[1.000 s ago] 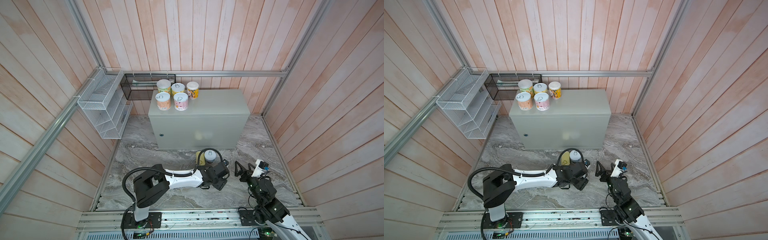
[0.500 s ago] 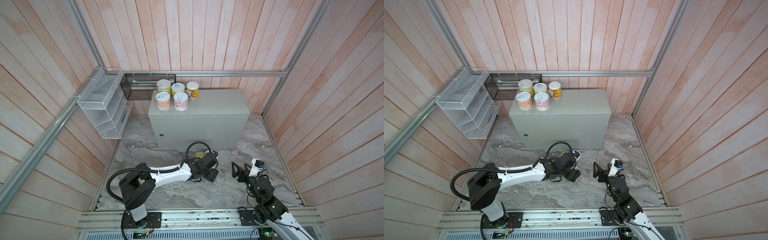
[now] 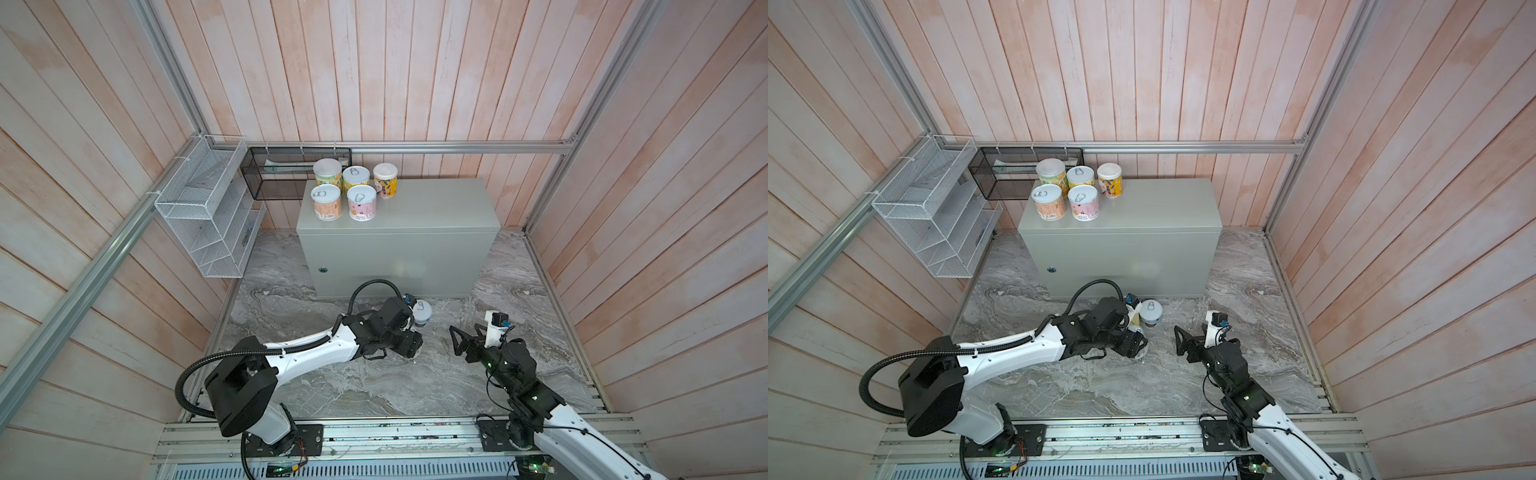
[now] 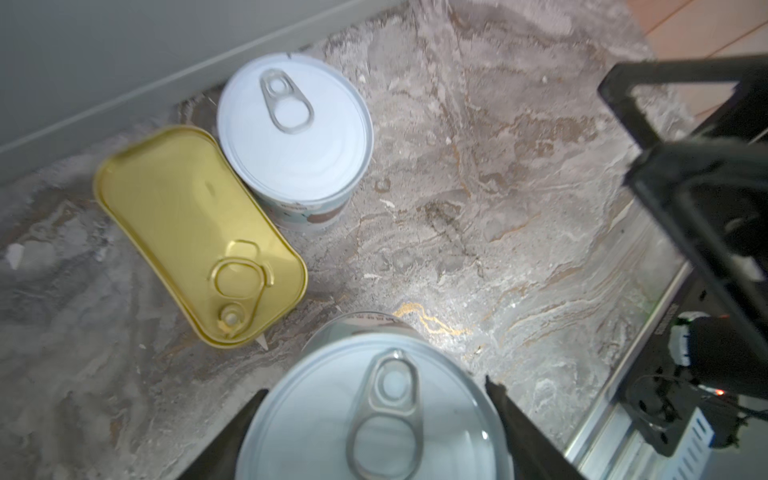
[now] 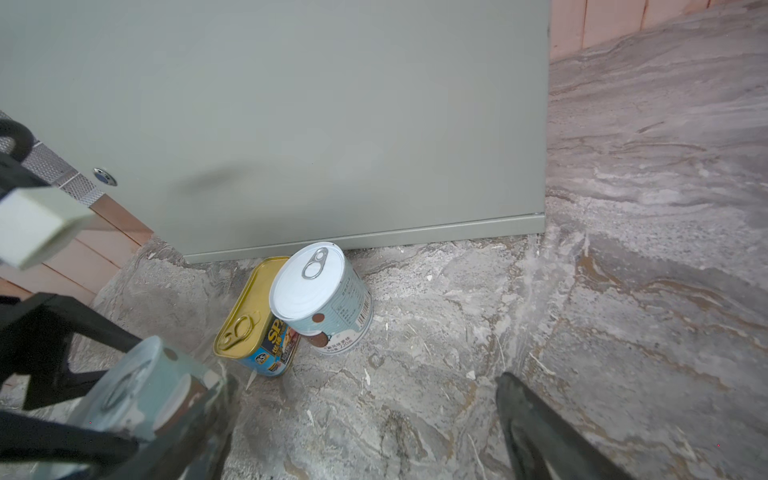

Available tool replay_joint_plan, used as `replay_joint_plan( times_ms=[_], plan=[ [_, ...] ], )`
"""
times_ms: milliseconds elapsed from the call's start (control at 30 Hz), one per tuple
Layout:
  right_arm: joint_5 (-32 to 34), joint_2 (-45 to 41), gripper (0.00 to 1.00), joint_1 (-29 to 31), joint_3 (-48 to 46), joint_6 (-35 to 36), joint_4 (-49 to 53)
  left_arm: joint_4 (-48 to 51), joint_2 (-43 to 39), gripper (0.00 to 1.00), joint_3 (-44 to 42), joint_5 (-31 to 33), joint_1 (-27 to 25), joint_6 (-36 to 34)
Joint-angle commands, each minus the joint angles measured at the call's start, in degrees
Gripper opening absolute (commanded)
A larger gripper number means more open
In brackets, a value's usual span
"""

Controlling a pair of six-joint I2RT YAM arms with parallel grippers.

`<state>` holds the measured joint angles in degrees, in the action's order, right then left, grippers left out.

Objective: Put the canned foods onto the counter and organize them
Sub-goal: 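Carry the white-lidded can toward the right gripper while the right gripper approaches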

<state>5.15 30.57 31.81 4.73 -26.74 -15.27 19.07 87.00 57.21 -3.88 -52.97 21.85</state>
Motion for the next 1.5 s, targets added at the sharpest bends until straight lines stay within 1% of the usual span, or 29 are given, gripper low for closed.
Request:
replay_joint_plan(
  times_ms=[0,133,367,533,733,1000,1167,1333,1367,1467],
  plan=[
    [-2.59,3.11,0.95,0.61,3.10,2.51,-5.32,-2.00,-4.22,0.65,-1.68,-1.04,1.55,1.39],
    [-2.60,8.69,0.95,1.39,5.42,3.98,-7.70,-2.25,-8.32,0.65,-4.71,-1.72,3.40,2.55],
    [-2.82,17.30,0.95,4.53,11.84,7.08,-9.51,-2.22,-14.30,0.65,-9.78,-4.62,8.41,4.56],
    [-3.18,22.59,0.95,6.38,14.82,7.63,-11.68,-1.93,-18.38,0.65,-12.95,-6.12,11.82,4.79],
    [-3.41,29.39,0.95,9.18,19.95,10.13,-11.92,-0.12,-22.80,0.65,-15.62,-7.69,16.13,4.79],
    [-10.00,39.09,0.95,10.72,26.60,12.67,-15.27,4.30,-27.42,0.65,-15.95,-11.00,21.35,4.80],
    [-14.56,45.21,0.95,11.25,30.33,16.50,-16.28,13.80,-27.63,0.65,-11.32,-11.68,25.00,1.38],
    [-20.14,47.66,0.96,11.30,32.71,18.10,-16.73,18.63,-27.66,0.64,-8.37,-12.96,27.51,-0.61],
    [-21.12,48.10,0.98,11.27,32.71,17.89,-17.61,18.81,-27.65,0.65,-8.23,-13.84,27.69,-0.58],
    [-23.17,49.81,0.98,11.89,32.82,17.25,-20.31,18.50,-27.50,0.64,-8.17,-16.11,28.09,0.03]
  ],
)
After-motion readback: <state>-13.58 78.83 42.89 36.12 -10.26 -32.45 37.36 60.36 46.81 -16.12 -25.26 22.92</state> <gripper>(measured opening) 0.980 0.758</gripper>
